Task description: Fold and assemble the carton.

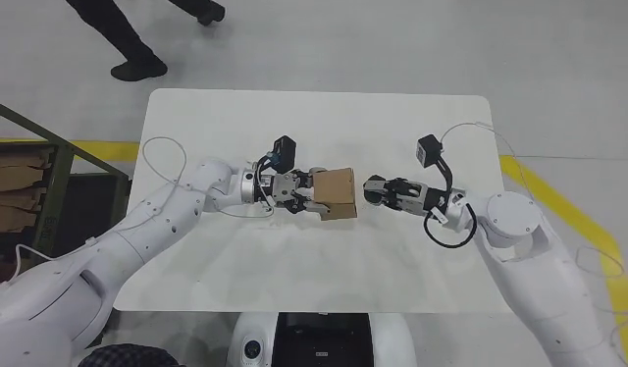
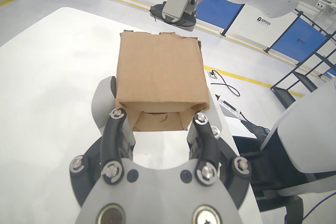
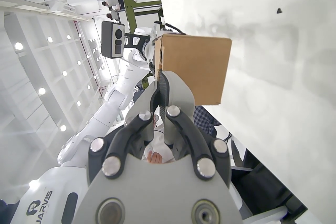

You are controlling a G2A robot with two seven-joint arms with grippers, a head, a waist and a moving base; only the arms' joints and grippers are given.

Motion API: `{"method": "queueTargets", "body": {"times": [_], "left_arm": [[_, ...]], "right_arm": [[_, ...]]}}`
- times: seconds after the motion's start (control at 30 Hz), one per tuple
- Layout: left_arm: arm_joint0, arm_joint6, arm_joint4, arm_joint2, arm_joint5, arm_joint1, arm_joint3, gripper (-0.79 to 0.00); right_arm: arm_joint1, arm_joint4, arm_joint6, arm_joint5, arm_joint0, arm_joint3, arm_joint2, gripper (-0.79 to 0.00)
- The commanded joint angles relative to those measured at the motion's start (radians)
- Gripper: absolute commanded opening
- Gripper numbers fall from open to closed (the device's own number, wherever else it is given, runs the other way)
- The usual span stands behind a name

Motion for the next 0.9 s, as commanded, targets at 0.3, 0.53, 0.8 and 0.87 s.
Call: {"method": "queueTargets", "body": {"times": [0.3,0.53,0.8,0.87], "left_arm": [[0.005,-0.002,0.005,-0.001,0.0,0.002,-0.016,-0.311],[0.003,-0.004,0.002,0.001,0.0,0.003,-0.016,-0.314],[0.0,-0.014,0.001,-0.002,0.0,-0.002,0.031,-0.299],[-0.003,-0.025,0.013,-0.009,0.004,-0.008,0.058,-0.289]], "right_arm": [[-0.013,0.0,0.015,0.002,0.056,0.041,-0.064,-0.785],[-0.019,-0.003,0.015,0.002,0.076,0.056,-0.089,-0.785],[-0.008,0.005,-0.011,-0.012,0.04,0.053,-0.018,-0.785],[-0.004,0.014,-0.021,-0.02,0.019,0.05,0.01,-0.785]]}}
